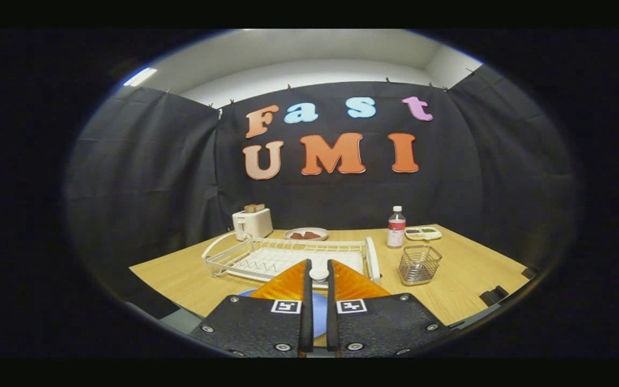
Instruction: Take the plate from the dish rack, then take the spoon from the basket and place it into the plate.
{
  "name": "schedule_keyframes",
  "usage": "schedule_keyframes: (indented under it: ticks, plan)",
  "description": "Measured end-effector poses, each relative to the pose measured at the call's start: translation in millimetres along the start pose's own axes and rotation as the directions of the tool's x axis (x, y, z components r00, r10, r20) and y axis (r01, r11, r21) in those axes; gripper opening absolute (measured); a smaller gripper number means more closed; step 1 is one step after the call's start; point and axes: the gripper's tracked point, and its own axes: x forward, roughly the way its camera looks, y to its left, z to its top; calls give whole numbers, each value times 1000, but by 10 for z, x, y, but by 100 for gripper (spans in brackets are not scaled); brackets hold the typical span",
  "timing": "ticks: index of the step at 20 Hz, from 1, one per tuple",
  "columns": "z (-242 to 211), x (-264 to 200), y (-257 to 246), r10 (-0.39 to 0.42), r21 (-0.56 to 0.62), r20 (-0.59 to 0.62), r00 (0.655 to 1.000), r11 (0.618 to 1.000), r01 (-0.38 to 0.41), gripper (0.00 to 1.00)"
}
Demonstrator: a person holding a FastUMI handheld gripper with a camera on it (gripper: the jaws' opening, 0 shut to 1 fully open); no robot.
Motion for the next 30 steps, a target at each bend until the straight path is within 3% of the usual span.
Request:
schedule_keyframes:
  ticks: [12, 17, 23, 30]
  plan:
    - [-543, 252, 506, 125, 7, -76, 989, 992, -125, 10]
    - [-652, 340, 554, 140, -16, -84, 987, 990, -142, 10]
    - [-738, 342, 525, 138, -41, -118, 983, 989, -143, 17]
    - [-664, 340, 178, 71, 8, -119, 990, 998, -70, 78]
